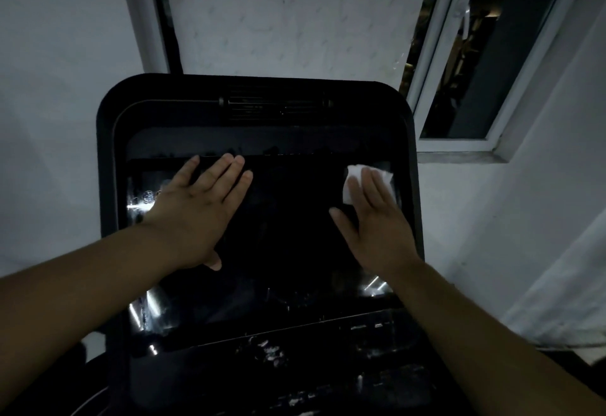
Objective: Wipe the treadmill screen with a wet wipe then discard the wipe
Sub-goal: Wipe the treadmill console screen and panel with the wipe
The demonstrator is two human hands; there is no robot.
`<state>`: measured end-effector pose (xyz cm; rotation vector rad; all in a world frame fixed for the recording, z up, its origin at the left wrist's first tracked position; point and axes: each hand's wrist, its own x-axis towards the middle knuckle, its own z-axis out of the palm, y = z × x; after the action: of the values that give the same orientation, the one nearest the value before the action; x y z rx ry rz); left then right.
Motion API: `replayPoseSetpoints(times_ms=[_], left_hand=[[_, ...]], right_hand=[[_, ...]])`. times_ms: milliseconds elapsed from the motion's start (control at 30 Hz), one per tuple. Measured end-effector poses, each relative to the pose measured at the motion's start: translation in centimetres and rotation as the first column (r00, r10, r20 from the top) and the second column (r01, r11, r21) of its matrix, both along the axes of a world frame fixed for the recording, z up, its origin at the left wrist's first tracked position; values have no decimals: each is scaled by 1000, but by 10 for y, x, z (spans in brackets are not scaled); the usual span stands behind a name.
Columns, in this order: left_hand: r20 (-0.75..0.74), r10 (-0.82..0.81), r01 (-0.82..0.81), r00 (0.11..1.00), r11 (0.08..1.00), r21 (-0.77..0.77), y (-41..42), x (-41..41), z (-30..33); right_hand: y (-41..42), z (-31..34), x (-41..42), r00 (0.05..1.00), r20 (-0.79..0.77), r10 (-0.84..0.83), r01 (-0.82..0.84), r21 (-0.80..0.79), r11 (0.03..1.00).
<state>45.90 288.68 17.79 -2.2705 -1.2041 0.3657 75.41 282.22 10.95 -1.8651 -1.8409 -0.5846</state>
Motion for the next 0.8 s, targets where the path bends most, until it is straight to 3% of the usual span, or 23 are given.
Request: replayPoseSetpoints(times_ms=[67, 200, 367, 533, 700, 800], left_hand=[[3, 3, -3, 1000, 1000, 6, -1, 0, 0], [-3, 21, -21, 1000, 1000, -3, -4, 4, 3], [2, 23, -23, 1000, 999, -24, -2, 1, 3], [12, -2, 2, 1000, 1000, -1, -2, 1, 2], [13, -9, 9, 1000, 1000, 9, 1, 0, 0], [12, -3, 3, 1000, 1000, 7, 1, 0, 0]], right_hand=[[19, 15, -21, 999, -41, -10, 10, 3, 1000], [44, 28, -89, 983, 6, 184, -183, 131, 974], [41, 33, -117, 964, 76, 254, -260, 75, 963], [38, 27, -52, 987, 27, 159, -161, 219, 962], [29, 30, -26, 998, -64, -22, 32, 161, 986], [42, 30, -80, 992, 28, 120, -123, 228, 966]])
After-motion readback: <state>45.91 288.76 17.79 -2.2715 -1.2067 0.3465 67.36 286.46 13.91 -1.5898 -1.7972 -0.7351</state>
